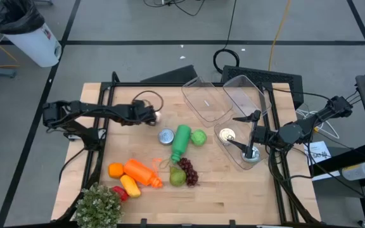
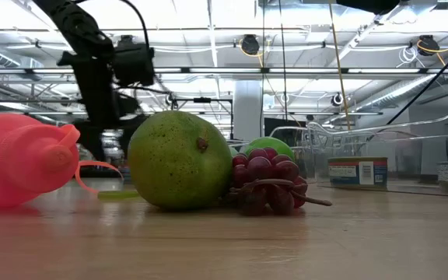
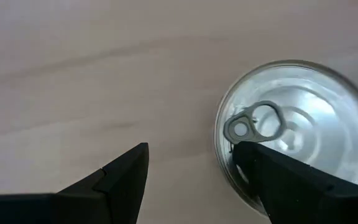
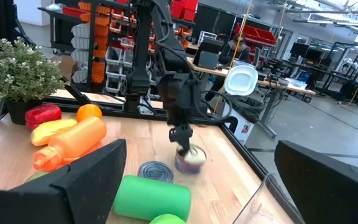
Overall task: Pick & Place Food Item
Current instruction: Put the blue tuna can into the bottom transparent bin
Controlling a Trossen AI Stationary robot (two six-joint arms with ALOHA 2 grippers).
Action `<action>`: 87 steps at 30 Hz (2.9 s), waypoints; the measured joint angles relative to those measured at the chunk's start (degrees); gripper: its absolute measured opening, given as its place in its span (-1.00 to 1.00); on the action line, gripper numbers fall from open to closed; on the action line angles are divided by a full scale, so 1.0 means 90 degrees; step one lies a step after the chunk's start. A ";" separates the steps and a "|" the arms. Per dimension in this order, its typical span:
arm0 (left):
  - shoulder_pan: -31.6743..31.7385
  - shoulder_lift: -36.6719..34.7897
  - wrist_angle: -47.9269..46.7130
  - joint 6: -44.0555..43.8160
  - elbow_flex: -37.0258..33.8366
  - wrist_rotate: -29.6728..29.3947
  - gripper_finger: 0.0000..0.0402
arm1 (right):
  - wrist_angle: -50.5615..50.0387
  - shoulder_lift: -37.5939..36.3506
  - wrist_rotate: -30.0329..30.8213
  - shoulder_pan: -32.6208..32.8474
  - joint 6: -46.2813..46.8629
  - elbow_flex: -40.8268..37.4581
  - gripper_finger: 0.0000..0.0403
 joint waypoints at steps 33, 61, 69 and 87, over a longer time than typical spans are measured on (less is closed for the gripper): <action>0.0296 0.0000 0.1693 0.1235 -0.0009 0.0798 0.36 | 0.0000 -0.0002 0.0002 0.0000 0.0000 -0.0002 0.95; 0.0232 0.0552 0.2268 0.1163 0.0036 0.0861 0.36 | 0.0007 0.0000 0.0000 0.0000 0.0002 0.0000 0.95; 0.0250 0.0614 0.1111 0.0710 0.0015 0.0631 0.36 | 0.0002 0.0000 0.0000 0.0001 0.0002 0.0000 0.95; 0.0199 -0.0167 0.1032 0.1612 0.0012 0.0611 0.36 | 0.0000 0.0000 0.0002 0.0002 0.0026 0.0000 0.95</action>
